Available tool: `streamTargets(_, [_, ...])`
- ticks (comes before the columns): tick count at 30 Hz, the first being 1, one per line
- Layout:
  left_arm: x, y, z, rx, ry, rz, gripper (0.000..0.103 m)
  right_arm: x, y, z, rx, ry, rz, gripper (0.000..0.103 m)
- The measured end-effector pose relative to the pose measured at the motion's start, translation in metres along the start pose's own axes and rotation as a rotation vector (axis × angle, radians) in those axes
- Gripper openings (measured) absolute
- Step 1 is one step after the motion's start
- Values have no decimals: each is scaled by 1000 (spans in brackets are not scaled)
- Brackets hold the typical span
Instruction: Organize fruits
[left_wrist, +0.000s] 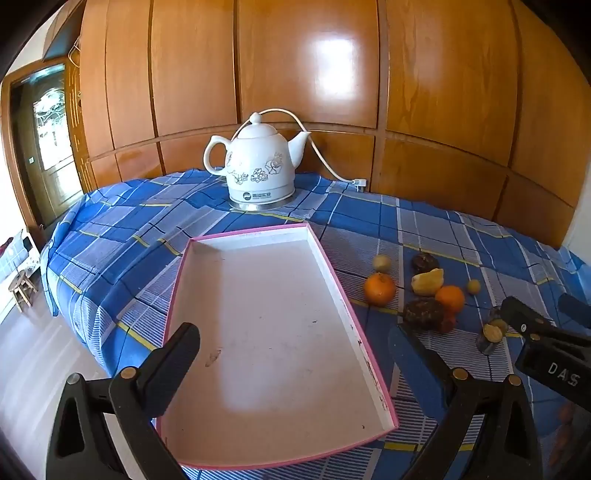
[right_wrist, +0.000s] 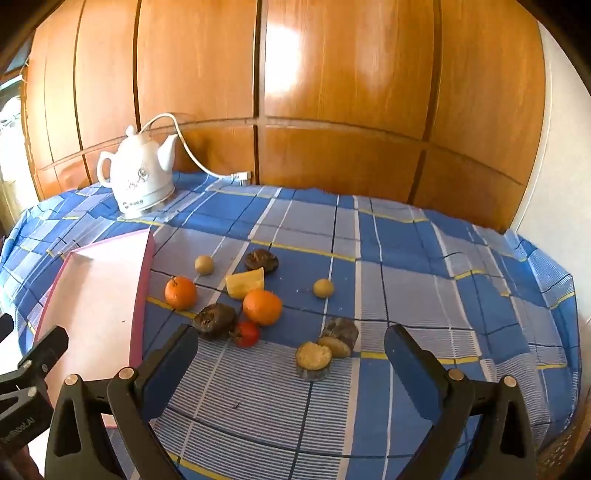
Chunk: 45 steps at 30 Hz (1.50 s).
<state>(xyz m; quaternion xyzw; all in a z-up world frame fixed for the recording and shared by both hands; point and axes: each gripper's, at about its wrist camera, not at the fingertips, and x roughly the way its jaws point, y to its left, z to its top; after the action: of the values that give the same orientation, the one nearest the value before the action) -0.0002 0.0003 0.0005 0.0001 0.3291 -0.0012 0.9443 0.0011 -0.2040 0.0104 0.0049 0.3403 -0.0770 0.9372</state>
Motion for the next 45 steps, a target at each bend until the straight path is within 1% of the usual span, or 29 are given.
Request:
streamTargets(2, [-2,-1,0,7,-7,4,103,-3,0,-1,-1,-25,-18,102])
streamTargets(5, [-4,-3,0,14,-9,0,103,-7,-4,1,11,-39,-18,102])
streamTargets(6, [-4,-8,-1,27,-6,4,103,-9,-5,1,13,-45,-22,102])
streamTargets(7, [-2,-14,0,16,-6,5,103,-10,-5,2,13,-51,-27,102])
streamTargets(9, [-3,-16,0,16,-10,7,103,-15,-5,3,4,-75,-37,102])
streamTargets(10, [-3,-11,-1,16,-11,-1,103,-17,-3,4,-2,-87,-43,102])
streamTargets(13, [-4,-11,-1,16,-9,0,103,-23,0,6,-14,-111,-57,102])
streamTargets(26, [-3,-13,-4,29,-2,-5,103,-32,-3,11,-3,-144,-68,102])
streamTargets(32, [-1,-17,-5,37,5,-13,103,-29,-4,11,-3,-140,-71,102])
streamTargets(39, [2,-22,-6,52,24,-32,103,-21,-6,8,-1,-108,-65,102])
streamTargets(42, [2,-23,-6,49,31,-59,103,-17,-8,6,3,-95,-60,102])
streamTargets(45, [5,-21,-5,36,47,-103,103,-13,-9,5,2,-83,-55,102])
